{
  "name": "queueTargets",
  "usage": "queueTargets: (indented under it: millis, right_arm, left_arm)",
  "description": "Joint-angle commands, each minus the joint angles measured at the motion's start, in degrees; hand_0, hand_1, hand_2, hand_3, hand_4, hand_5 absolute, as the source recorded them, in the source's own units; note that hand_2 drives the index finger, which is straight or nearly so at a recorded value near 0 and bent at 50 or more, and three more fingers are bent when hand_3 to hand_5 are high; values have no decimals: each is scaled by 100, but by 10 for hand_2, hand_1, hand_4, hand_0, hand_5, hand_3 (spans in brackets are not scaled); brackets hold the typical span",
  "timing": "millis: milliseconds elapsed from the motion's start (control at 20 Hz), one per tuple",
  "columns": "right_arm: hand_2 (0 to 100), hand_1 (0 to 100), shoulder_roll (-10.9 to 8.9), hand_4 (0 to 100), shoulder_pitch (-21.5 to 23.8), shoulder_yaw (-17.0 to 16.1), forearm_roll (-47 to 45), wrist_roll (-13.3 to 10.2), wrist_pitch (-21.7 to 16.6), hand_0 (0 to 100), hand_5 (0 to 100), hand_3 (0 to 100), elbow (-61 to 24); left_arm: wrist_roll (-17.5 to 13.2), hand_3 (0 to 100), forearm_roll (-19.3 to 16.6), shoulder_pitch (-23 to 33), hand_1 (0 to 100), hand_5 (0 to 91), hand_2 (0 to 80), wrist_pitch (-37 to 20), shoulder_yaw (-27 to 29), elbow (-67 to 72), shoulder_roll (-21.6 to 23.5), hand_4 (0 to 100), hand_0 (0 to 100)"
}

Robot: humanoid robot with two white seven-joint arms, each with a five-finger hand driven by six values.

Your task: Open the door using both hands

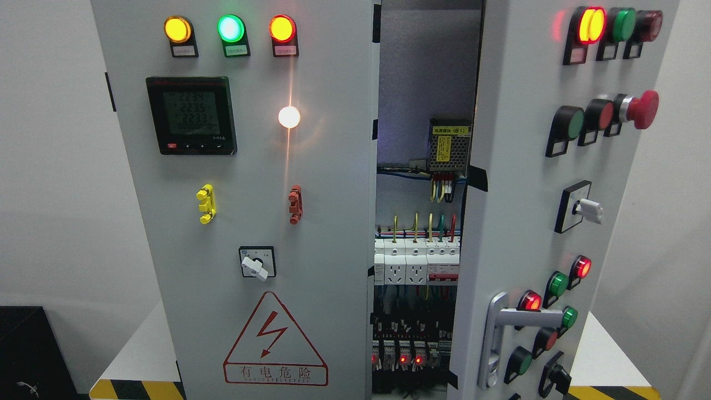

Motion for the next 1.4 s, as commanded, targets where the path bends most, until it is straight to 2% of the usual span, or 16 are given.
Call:
queueTargets:
  millis: [0,150,601,1002,1202,1352]
  right_arm:
    - [0,0,0,0,0,0,0,0,0,0,0,0,-1]
    - [0,0,0,0,0,0,0,0,9,0,0,0,-1]
    - [0,0,0,0,0,0,0,0,0,0,0,0,-1]
    - [0,0,0,0,0,0,0,0,9,0,0,0,-1]
    - [0,0,0,0,0,0,0,0,9,0,0,0,-1]
    - [0,0,0,0,0,0,0,0,0,0,0,0,-1]
  left_arm:
    - [-9,0,458,-5,0,0,0,-13,-352,-2408,1374,0,0]
    - [-9,0,766,-92,0,0,0,-57,-352,-2752,1691,0,0]
    - [-9,0,1636,-1085,0,0,0,-163,-361,-3464,2263,0,0]
    - [-9,0,2146,-1419,0,0,0,-444,-369,-3702,2693,0,0]
    - [-9,0,2743,-2182,0,0,0,-392,-405,-3693,2834,0,0]
    - [-9,0,3086,-2859,0,0,0,-383,-650,-3693,2896,0,0]
